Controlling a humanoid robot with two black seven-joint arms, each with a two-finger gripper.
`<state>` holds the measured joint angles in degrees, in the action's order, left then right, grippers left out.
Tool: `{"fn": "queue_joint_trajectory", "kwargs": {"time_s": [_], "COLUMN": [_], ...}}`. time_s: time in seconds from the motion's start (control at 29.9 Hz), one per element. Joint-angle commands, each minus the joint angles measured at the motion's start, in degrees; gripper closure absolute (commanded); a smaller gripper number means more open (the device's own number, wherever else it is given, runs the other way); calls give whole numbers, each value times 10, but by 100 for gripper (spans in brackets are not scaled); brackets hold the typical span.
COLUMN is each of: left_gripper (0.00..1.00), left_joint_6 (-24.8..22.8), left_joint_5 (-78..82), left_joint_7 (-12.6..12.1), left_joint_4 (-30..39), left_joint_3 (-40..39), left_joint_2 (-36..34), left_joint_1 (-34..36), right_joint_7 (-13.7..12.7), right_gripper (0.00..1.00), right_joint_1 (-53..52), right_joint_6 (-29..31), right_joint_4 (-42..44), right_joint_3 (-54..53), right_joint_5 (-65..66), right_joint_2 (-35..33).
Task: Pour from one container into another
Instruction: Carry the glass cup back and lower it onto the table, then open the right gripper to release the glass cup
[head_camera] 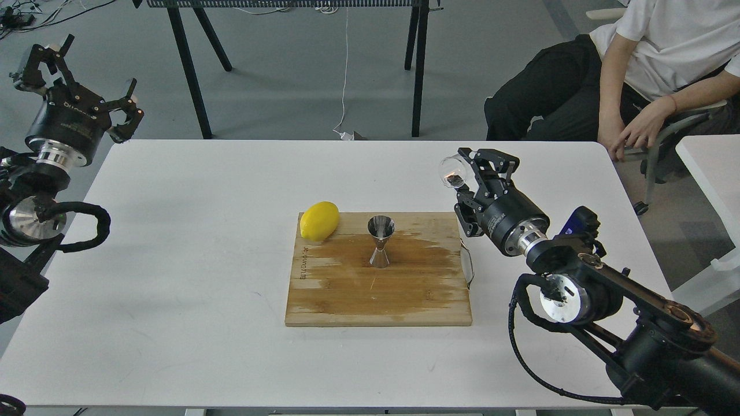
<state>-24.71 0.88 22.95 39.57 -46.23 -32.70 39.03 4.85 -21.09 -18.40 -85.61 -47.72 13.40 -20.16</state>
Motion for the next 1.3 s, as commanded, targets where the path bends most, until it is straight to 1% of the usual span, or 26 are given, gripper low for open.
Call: {"fn": "queue_joint_trajectory", "kwargs": {"time_s": [0.0,0.17,0.3,0.37,0.54,0.7,0.9,0.97,1.24,1.27], "left_gripper": [0,0,0,0,0,0,0,0,0,0], "left_joint_6": [-1,1,1,1,2,1,-1,-2,1,1], "left_joint_5": [0,1,1,2,2,2,2,2,2,2], "left_joint_7": [0,0,0,-2,-4,-1,-1,-1,-1,-1], "left_joint_4": [0,0,0,0,0,0,0,0,1,0], "left_joint_3": [0,2,5,7,9,9,8,8,8,8], "left_joint_2": [-1,6,6,4,5,8,7,7,7,8], "left_joint_1": [0,0,0,0,1,0,-1,-3,-4,-4], "right_joint_7": [-9,-24,-48,-47,-47,-48,-48,-49,-49,-48], "right_gripper": [67,67,67,67,63,62,62,57,30,28], "right_joint_1": [54,111,141,141,141,135,134,134,134,134], "right_joint_6": [29,76,117,122,124,126,128,129,129,129], "right_joint_4": [19,90,141,163,208,266,274,274,272,272], "right_joint_3": [-80,-162,-204,-207,-228,-256,-255,-255,-252,-251], "right_joint_5": [-108,-281,-402,-432,-436,-436,-437,-436,-436,-436], "right_joint_2": [0,5,6,13,62,106,110,108,108,108]}}
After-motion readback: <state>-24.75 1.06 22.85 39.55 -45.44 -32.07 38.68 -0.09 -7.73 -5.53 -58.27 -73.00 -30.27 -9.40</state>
